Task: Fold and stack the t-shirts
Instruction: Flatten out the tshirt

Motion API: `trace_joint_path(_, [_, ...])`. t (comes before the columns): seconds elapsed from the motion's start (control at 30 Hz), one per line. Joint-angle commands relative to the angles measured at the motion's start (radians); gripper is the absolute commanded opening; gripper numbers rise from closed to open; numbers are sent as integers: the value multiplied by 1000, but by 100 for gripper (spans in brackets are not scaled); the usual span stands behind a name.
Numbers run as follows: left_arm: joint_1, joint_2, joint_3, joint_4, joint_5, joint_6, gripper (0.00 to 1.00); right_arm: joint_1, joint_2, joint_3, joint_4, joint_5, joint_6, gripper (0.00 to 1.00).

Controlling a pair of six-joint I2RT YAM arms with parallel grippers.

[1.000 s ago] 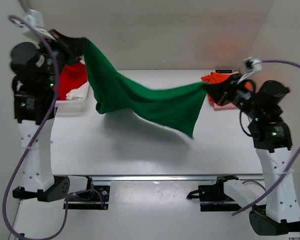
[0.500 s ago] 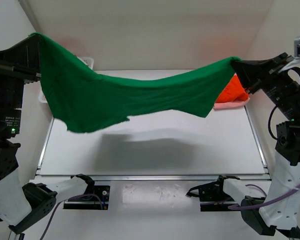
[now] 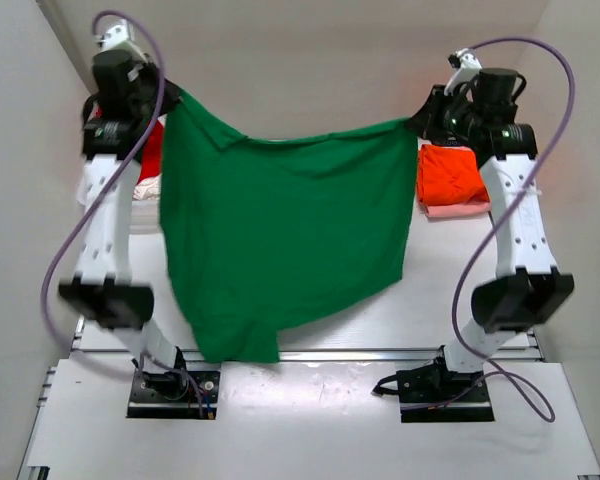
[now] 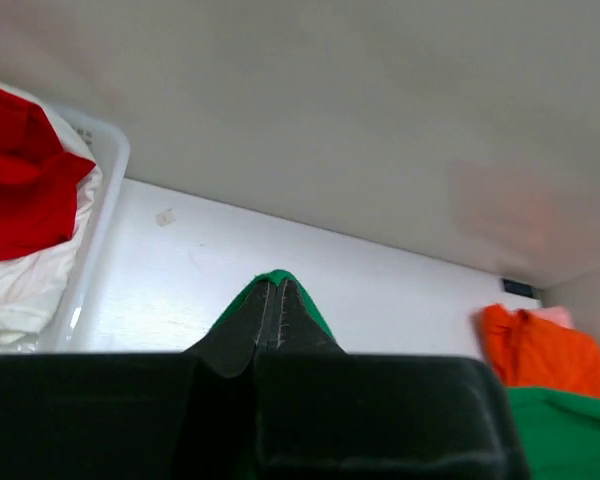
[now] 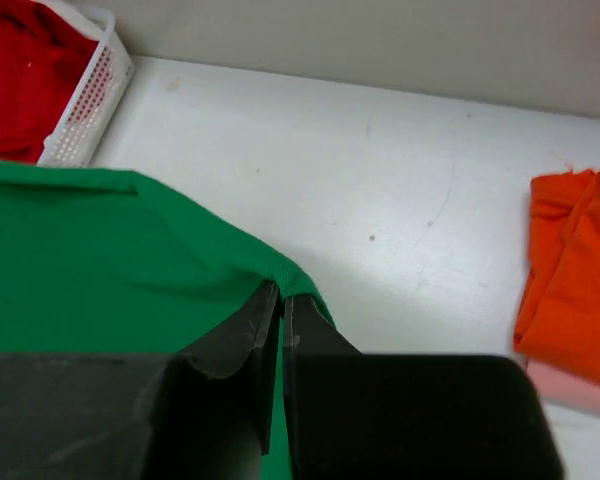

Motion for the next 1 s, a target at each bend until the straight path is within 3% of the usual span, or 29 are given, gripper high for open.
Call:
trace_joint_path(0.0, [31, 122, 248, -22, 50, 75, 0, -41, 53, 211, 53, -9, -41, 0])
trace_joint_path(0.07, [37, 143, 310, -6, 57, 66, 0, -70, 100, 297, 62, -43, -21, 0])
trace_joint_path(0.13, [138, 105, 263, 85, 175, -4, 0, -107, 113, 331, 95, -78, 6, 0])
trace_joint_path(0.2, [164, 62, 243, 95, 195, -11, 0, -127, 85, 318, 111, -93, 16, 0])
trace_joint_path(0.4, [102, -144, 44, 57, 192, 35, 0, -156, 1, 169, 103, -97, -17, 0])
trace_joint_path(0.53, [51, -342, -276, 108, 189, 37, 0, -121, -82, -91, 129, -60, -50, 0])
trace_joint_path(0.63, [-16, -568, -705, 172, 165, 19, 0, -98, -211, -389, 200, -43, -28, 0])
trace_joint_path(0.73, [-55, -707, -957, 147, 168, 8, 0, -40, -306, -622, 171, 20, -23, 0])
trace_joint_path(0.97, [-153, -939, -1361, -11, 221, -55, 0, 126, -536, -1013, 34, 171, 101, 0])
